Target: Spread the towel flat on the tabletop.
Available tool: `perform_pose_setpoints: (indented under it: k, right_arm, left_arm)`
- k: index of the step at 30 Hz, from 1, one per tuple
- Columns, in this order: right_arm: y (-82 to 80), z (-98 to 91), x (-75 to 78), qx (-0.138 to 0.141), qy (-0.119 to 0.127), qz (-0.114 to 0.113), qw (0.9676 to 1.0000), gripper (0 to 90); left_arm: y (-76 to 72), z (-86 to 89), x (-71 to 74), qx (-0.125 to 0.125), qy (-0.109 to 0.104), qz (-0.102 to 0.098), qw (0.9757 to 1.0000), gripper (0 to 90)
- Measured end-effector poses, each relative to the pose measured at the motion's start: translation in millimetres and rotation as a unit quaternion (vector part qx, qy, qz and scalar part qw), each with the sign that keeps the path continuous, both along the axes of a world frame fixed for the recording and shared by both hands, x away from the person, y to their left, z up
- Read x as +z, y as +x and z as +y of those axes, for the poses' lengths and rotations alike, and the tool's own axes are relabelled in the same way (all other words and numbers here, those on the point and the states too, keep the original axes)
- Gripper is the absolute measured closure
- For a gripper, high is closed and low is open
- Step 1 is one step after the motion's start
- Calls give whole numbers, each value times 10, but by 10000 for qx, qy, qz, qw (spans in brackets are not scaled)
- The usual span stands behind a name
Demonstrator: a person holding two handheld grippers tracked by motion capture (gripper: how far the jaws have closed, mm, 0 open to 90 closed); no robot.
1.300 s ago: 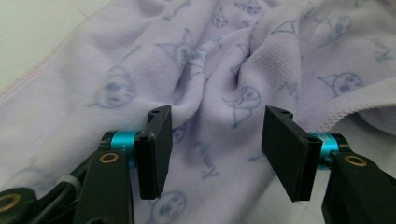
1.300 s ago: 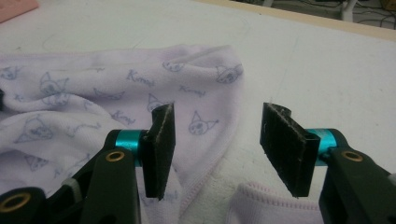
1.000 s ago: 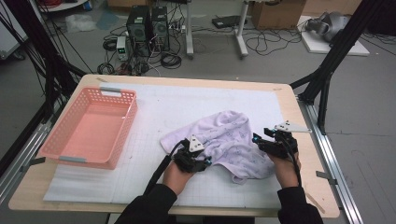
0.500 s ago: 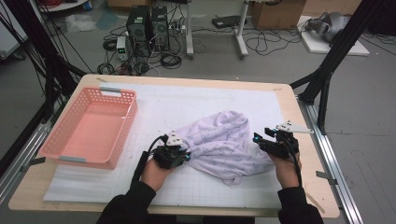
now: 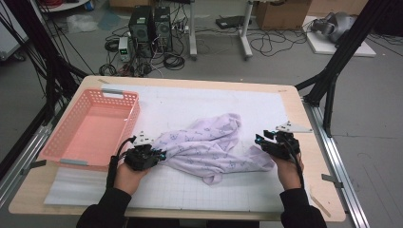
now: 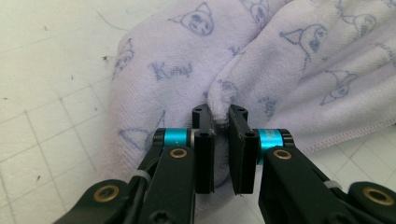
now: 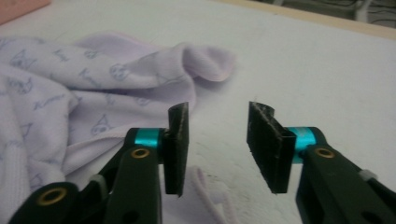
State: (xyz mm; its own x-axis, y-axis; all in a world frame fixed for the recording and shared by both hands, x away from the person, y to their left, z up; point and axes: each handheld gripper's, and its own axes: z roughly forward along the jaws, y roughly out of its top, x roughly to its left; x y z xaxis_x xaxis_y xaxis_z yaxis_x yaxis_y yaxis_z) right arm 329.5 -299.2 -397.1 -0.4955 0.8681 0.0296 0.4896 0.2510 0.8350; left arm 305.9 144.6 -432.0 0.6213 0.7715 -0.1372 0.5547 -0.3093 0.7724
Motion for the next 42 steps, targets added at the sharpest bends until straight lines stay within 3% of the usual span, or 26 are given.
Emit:
perform_pose_setpoints:
  k: [3,6,7,8,13,15,17,19,21,26,29,33,34,37,40,42]
  right_arm:
    - [112,217,-41,346,-196,319,9987,593]
    - [281,460,-155,619,-398,708,9948,491]
    - [332,544,-204,707,-445,769,9935,416]
    - [364,633,-247,694,-521,847,9926,358]
    - [483,874,-418,753,-831,1100,9876,350]
    - [480,885,-418,744,-855,1027,9882,428]
    - [465,878,-396,941,-819,1018,9870,747]
    - [451,890,-379,1078,-1006,964,9844,835]
    - [478,876,-358,1185,-1162,915,9819,850]
    - [670,706,-313,765,-1299,887,9846,860]
    - [796,690,-286,624,-1597,849,9815,862]
    - [908,618,-184,262,-1802,506,9820,871]
    - [932,583,-163,71,-1842,411,9820,874]
    - [989,462,-114,-331,-1547,173,9873,874]
    - [1022,474,-117,-524,-1750,73,9831,873]
    - [1031,461,-129,-534,-1653,100,9847,866]
  left_arm:
    - [3,-16,-6,58,5,-66,10000,812]
    - [0,-25,-14,72,-1,-87,9999,811]
    - [-2,-27,-14,80,-7,-100,9999,810]
    - [-3,-25,-13,79,-8,-102,9999,810]
    - [-11,-12,-3,80,-44,-157,9998,801]
    - [-13,-13,2,68,-36,-178,9998,801]
    - [-8,-13,5,72,-45,-190,9998,802]
    - [-6,-13,7,73,-57,-201,9998,802]
    - [1,-14,11,78,-70,-206,9997,802]
    - [67,-109,18,15,35,-230,9997,807]
    - [134,-208,40,-20,142,-297,9995,809]
    - [246,-281,57,47,124,-456,9989,814]
    - [283,-307,53,52,219,-508,9985,815]
    - [382,-430,64,81,301,-677,9972,815]
    - [441,-541,60,242,284,-771,9963,800]
    - [457,-545,48,401,121,-736,9964,714]
